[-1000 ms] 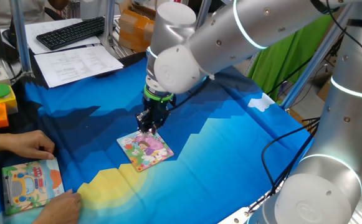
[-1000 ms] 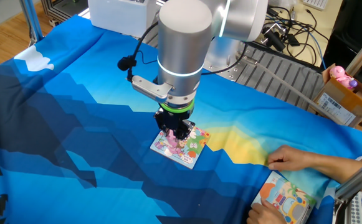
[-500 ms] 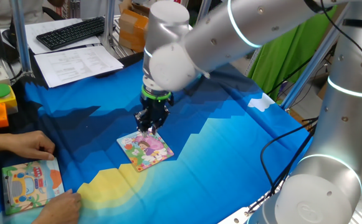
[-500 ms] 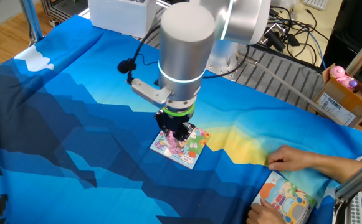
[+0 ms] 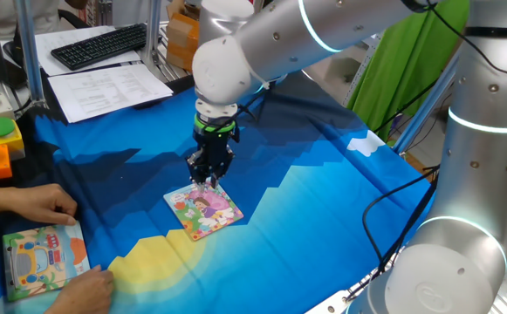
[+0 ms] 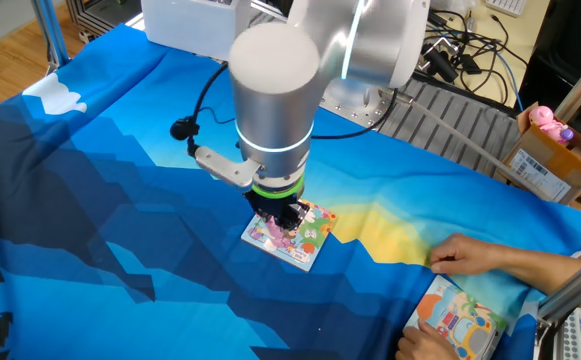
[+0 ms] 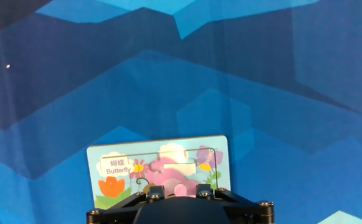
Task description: Assemble one piece of a puzzle
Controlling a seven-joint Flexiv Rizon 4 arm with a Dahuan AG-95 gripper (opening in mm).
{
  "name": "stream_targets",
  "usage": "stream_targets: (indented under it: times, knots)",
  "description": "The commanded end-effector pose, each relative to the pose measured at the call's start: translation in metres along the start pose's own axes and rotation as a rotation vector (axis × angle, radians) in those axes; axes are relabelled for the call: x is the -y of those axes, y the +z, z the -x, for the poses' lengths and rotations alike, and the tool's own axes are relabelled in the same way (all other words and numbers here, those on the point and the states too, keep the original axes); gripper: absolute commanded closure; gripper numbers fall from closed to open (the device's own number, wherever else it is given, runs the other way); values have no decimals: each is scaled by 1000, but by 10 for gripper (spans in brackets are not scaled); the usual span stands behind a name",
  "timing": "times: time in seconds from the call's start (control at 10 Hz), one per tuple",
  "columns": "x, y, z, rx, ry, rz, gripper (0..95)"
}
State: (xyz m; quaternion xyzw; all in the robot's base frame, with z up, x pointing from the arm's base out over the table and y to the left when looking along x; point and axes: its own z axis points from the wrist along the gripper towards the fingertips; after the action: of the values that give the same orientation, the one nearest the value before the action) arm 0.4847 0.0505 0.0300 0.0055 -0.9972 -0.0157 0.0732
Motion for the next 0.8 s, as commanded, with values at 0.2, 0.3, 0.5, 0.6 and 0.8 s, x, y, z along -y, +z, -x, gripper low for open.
stream_targets:
  times: [0.2, 0.3, 0.5, 0.6, 0.8]
  knots:
    - [0, 3, -1, 16, 18, 6, 950]
    - [-1, 3, -2, 13, 20, 12, 950]
    - [-3, 5, -5, 20, 32, 10, 950]
    - [-3, 2, -5, 25, 37, 0, 950]
    - [-2, -2, -6, 10, 13, -16, 950]
